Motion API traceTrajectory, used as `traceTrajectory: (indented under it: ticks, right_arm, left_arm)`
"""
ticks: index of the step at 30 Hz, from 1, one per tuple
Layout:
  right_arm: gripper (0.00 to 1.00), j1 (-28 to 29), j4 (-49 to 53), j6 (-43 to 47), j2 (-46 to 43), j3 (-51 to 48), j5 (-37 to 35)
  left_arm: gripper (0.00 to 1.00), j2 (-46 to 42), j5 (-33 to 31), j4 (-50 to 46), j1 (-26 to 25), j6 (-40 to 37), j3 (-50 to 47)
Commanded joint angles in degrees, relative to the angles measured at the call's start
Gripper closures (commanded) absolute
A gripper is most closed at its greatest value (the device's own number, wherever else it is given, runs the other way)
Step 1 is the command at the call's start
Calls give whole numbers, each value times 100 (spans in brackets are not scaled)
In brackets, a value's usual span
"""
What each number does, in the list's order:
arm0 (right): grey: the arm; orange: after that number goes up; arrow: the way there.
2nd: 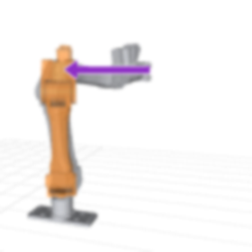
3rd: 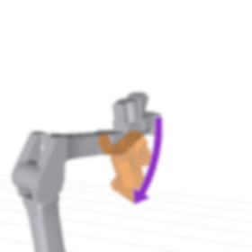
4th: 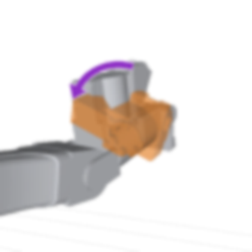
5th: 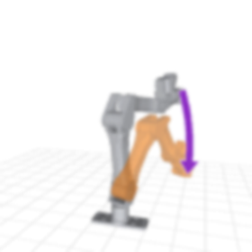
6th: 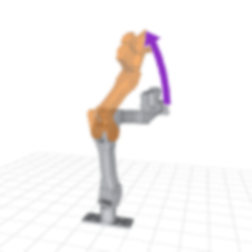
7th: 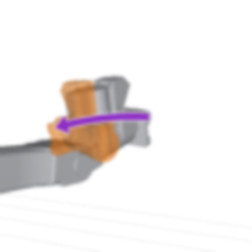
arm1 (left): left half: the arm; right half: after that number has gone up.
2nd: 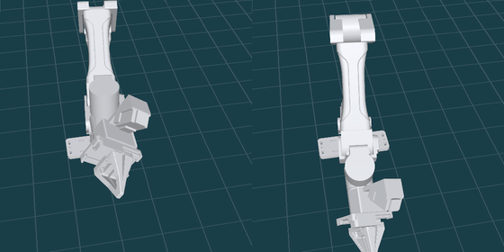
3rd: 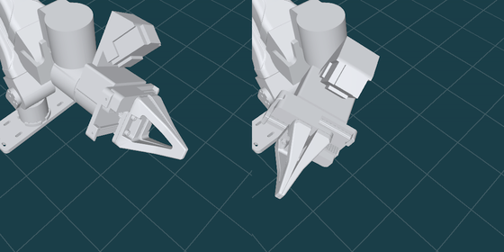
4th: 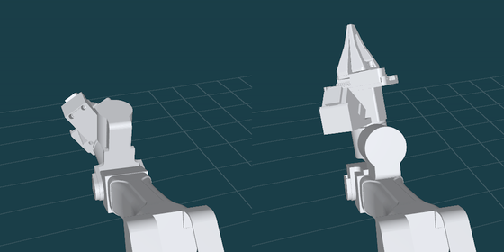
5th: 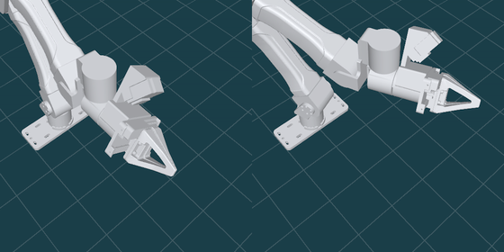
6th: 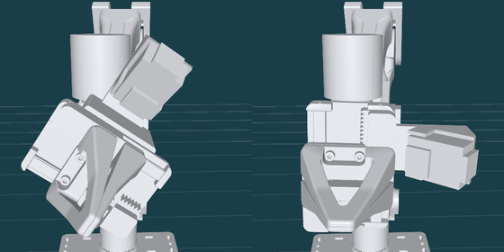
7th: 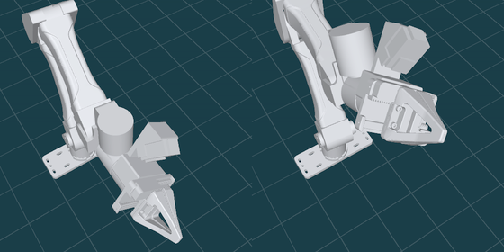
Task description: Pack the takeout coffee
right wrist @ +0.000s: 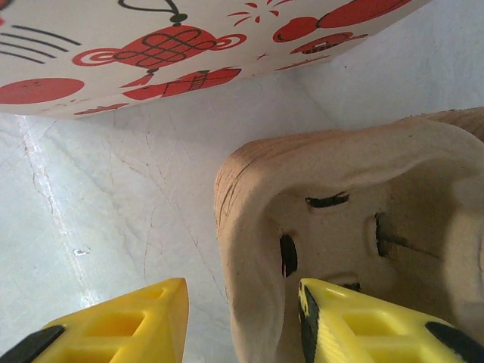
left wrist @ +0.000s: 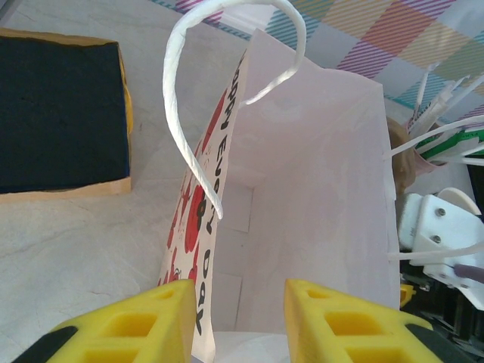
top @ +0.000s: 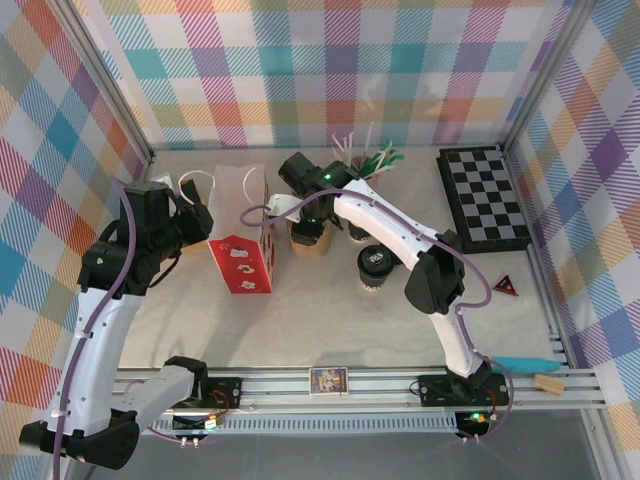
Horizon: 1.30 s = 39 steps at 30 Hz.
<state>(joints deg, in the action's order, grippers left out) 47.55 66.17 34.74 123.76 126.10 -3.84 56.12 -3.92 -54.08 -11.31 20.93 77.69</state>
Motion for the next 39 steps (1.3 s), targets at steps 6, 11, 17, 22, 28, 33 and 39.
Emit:
traceTrajectory:
  ticks: [6, 11, 17, 22, 28, 33, 39]
  right_arm:
    - [59, -25, 43, -29, 217, 308, 50]
    - [66, -35, 44, -20, 232, 310, 39]
    - [70, -35, 36, 6, 228, 296, -26]
    - [70, -35, 1, 24, 239, 292, -43]
    - [74, -53, 5, -23, 251, 310, -26]
    - [80, -52, 10, -51, 184, 310, -13]
    - [82, -52, 3, -45, 97, 295, -27]
  left_arm:
    - [64, -99, -30, -129, 94, -82, -67]
    - [64, -93, -56, -119, 94, -89, -72]
    - [64, -66, -57, -92, 94, -94, -87]
    - [64, -81, -72, -98, 94, -92, -84]
    - [64, -79, -83, -93, 94, -90, -87]
    - [64, -66, -82, -77, 90, -87, -96]
    - [64, -74, -82, -80, 94, -80, -79]
